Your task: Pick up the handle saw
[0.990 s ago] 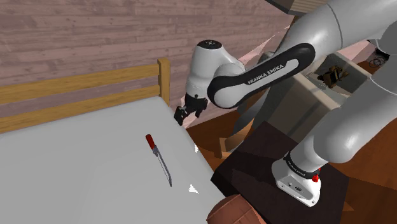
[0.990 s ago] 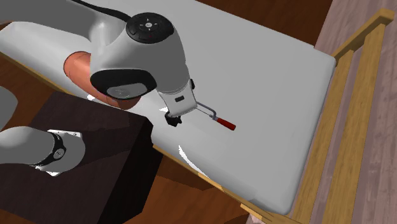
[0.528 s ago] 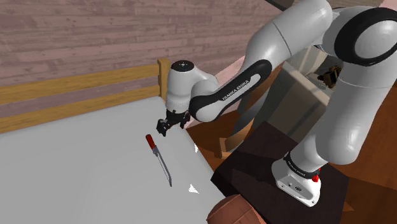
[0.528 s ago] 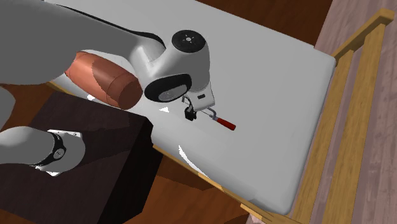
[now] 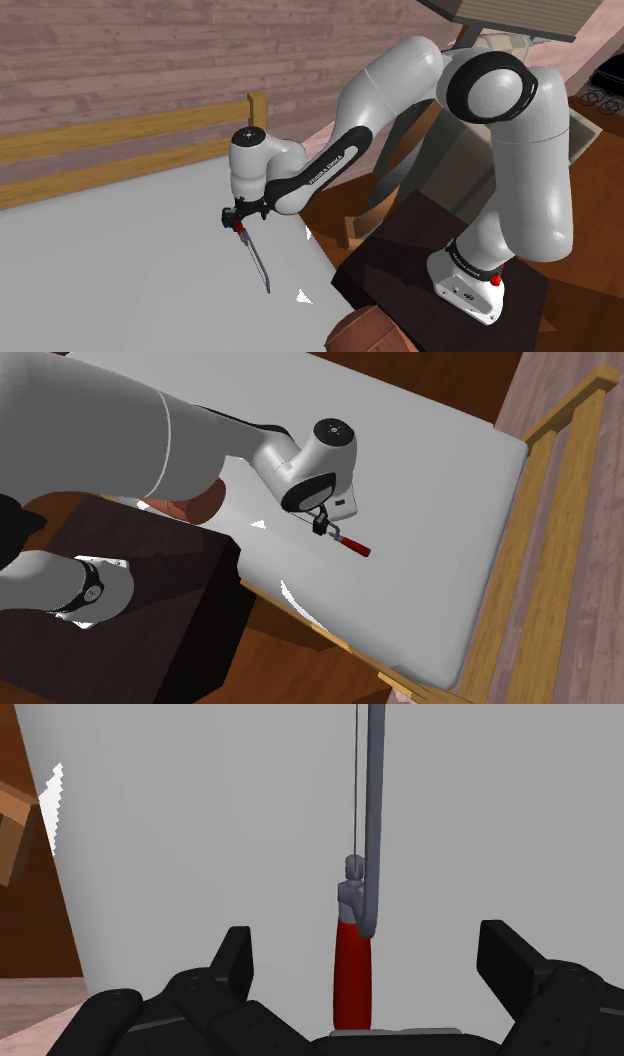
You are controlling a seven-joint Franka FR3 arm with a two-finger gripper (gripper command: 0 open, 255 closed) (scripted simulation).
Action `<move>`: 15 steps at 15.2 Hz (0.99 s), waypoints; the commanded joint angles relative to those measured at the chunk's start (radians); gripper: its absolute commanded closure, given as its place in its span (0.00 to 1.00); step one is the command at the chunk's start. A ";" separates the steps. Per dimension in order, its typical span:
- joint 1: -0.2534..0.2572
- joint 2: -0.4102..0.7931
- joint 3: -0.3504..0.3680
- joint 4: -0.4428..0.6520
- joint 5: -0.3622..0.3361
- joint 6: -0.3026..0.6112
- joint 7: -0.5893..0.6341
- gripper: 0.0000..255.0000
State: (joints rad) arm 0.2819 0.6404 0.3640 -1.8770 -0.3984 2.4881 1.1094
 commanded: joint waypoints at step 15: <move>0.053 0.143 -0.053 0.087 -0.045 0.052 0.043 1.00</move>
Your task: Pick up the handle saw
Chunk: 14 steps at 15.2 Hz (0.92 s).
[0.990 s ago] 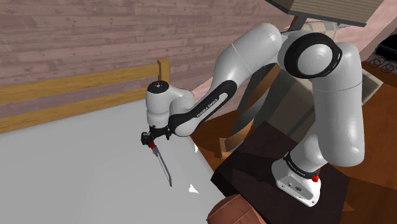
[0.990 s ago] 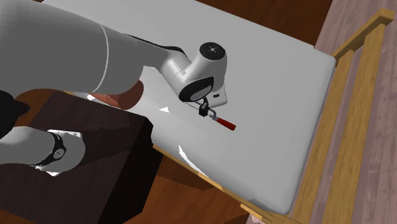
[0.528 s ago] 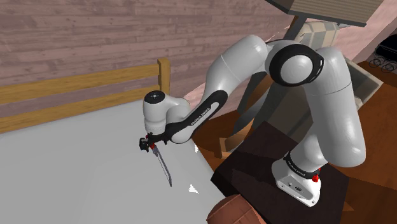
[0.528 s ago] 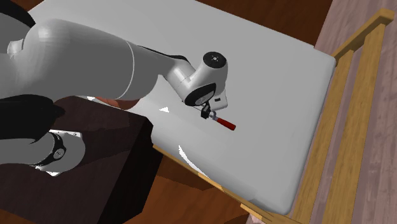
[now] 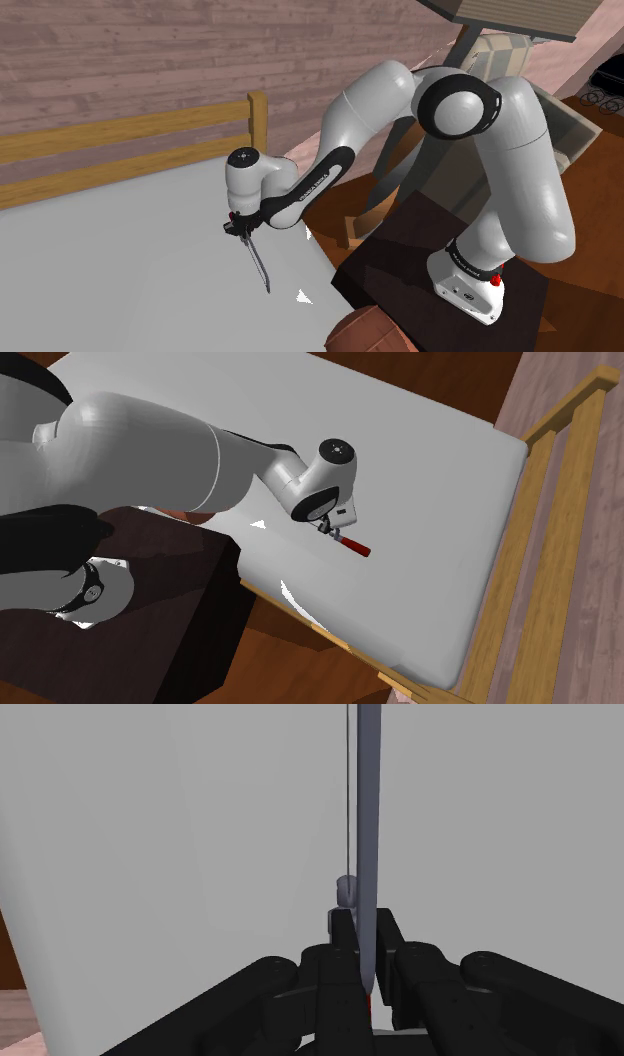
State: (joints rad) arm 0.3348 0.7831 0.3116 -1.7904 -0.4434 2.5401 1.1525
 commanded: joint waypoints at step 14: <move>-0.029 -0.099 0.040 -0.032 0.038 -0.068 -0.025 1.00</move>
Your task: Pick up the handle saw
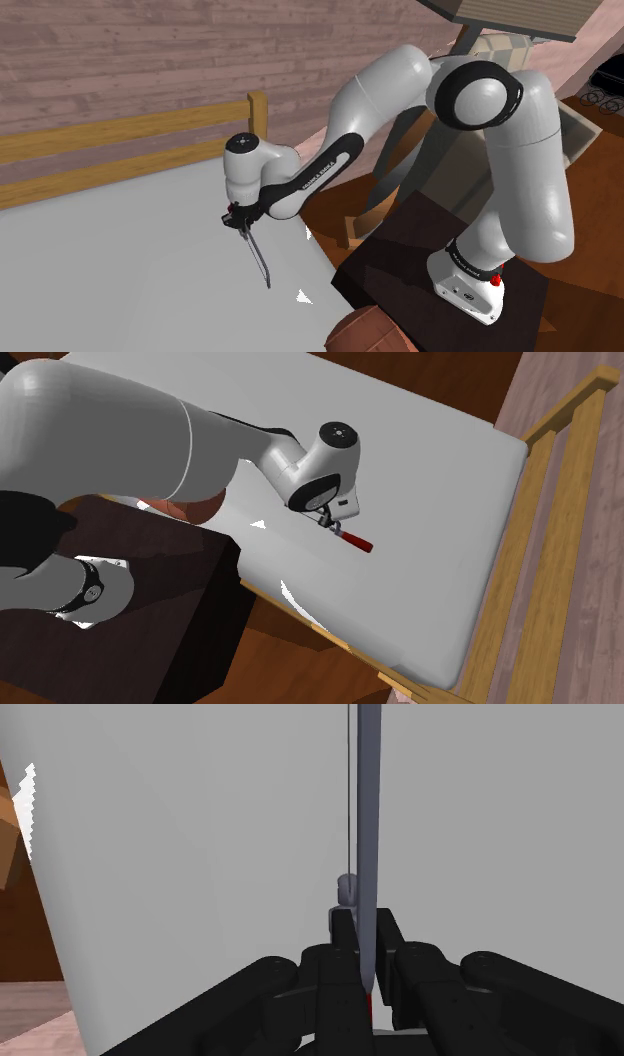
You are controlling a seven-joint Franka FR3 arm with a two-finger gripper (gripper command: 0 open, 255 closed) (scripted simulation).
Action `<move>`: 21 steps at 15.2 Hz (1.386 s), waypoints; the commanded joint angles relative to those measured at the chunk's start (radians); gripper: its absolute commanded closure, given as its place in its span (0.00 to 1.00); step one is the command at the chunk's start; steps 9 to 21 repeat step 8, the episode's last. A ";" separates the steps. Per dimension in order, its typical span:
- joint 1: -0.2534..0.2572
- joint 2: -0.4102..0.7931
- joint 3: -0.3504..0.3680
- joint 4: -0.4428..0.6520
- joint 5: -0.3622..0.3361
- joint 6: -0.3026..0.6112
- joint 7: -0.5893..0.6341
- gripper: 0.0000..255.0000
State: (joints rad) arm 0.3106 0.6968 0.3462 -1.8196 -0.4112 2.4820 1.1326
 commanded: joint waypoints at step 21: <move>-0.024 -0.074 0.031 -0.013 0.034 -0.060 -0.025 1.00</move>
